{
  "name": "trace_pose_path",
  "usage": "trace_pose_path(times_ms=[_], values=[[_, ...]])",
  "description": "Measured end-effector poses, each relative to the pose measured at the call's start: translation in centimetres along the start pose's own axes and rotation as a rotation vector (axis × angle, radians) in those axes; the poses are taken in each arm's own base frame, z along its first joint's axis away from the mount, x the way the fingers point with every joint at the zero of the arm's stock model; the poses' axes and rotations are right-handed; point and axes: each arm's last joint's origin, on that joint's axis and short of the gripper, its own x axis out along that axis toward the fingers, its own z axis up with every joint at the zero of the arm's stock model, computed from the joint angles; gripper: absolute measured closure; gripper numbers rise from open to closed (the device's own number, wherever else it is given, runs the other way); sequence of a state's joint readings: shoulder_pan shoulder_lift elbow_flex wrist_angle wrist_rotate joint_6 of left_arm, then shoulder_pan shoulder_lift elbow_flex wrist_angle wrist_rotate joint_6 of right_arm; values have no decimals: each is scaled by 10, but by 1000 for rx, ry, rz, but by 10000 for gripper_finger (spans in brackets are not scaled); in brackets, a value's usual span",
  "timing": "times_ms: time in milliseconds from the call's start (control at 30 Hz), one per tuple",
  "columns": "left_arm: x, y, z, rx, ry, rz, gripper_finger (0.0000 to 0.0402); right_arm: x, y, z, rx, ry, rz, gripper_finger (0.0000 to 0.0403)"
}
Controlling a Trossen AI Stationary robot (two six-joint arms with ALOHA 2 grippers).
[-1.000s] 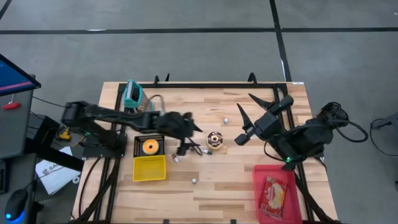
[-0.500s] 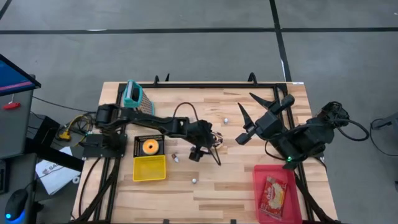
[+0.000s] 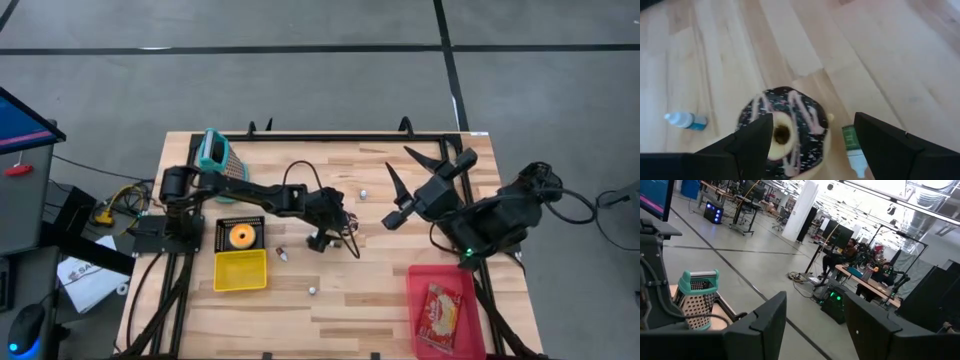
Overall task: Pick & Place Food Item
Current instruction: Put the black donut into the black bin
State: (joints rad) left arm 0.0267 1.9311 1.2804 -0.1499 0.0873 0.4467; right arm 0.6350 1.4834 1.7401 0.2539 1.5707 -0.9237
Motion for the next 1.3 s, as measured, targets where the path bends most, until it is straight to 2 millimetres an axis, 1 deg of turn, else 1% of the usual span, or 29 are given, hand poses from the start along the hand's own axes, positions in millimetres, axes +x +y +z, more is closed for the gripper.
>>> trace_pose_path(times_ms=[133, 400, 867, 967, 1033, 1133, 1200, 1300], values=[[6, -1, -3, 2, 6, -10, 129, 0, -1, 0, -8, 0, 0, 216], [5, 1, -3, 14, 1, 5, 129, 1, -3, 0, -4, 1, -2, 216], [25, -3, -14, 10, 34, -4, 129, 1, -3, 0, -5, 1, -2, 216], [27, -4, -16, 7, 55, 7, 130, 1, -3, 0, -5, 1, -2, 216], [28, -3, -16, -5, 57, 16, 138, 1, -3, 0, -5, 1, -2, 216], [28, -1, -17, -25, 58, 20, 161, 1, -3, 0, -5, 1, -2, 216], [28, -1, -17, -40, 59, 21, 185, 1, -3, 0, -5, 1, -2, 216], [28, -1, -17, -48, 60, 20, 230, 1, -3, 0, -5, 1, -2, 216]])
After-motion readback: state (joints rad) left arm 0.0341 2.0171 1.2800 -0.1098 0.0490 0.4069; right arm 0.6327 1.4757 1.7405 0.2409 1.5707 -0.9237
